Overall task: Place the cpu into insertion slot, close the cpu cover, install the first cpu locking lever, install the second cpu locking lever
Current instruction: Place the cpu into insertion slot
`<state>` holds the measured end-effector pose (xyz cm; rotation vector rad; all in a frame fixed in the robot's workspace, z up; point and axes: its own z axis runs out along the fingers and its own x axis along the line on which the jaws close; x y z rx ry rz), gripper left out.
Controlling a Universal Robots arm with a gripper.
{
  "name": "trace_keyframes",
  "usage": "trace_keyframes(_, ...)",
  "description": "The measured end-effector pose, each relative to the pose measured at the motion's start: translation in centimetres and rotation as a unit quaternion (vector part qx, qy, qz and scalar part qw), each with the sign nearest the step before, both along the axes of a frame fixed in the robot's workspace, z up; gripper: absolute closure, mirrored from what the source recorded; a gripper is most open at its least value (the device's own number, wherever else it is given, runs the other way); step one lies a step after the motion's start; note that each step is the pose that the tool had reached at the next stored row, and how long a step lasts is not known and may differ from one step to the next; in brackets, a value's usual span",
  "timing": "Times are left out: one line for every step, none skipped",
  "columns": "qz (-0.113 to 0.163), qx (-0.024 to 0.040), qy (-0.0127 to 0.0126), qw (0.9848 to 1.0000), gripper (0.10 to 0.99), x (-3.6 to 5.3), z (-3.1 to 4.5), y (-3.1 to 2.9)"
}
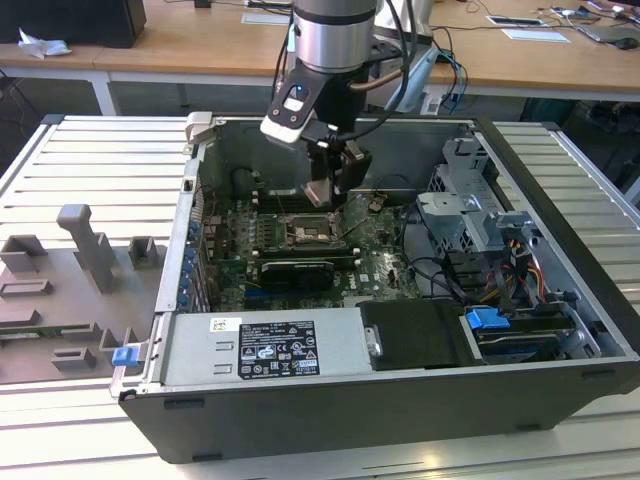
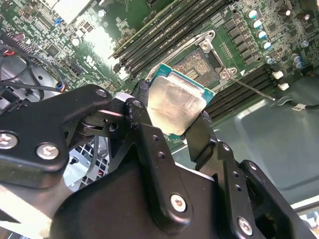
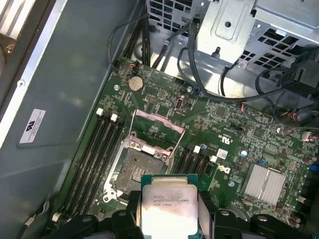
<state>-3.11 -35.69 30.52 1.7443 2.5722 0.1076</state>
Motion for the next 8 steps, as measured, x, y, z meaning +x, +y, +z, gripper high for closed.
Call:
trace_keyframes(0.000,0.0000,0.0000,1.0000,0.545,0.00,-0.09,0.00)
trace_keyframes(0.000,0.0001,0.0000,1.0000,0.545,0.00,-0.20,0.00)
trace_keyframes(0.000,0.0000,0.0000,1.0000,0.545,0.00,-0.27,0.00)
trace_keyframes(0.000,0.0001,0.0000,1.0000,0.545,0.00,-0.32,0.00)
trace_keyframes(0.000,0.0000,0.0000,1.0000,0.545,0.00,-0.39,0.00)
trace_keyframes(0.000,0.0001,0.0000,1.0000,0.545,0.00,-0.43,0.00)
trace_keyframes(0.000,0.0000,0.0000,1.0000,0.545,0.00,-0.51,0.00)
trace_keyframes(0.000,0.0000,0.0000,1.0000,0.545,0.00,-0.55,0.00)
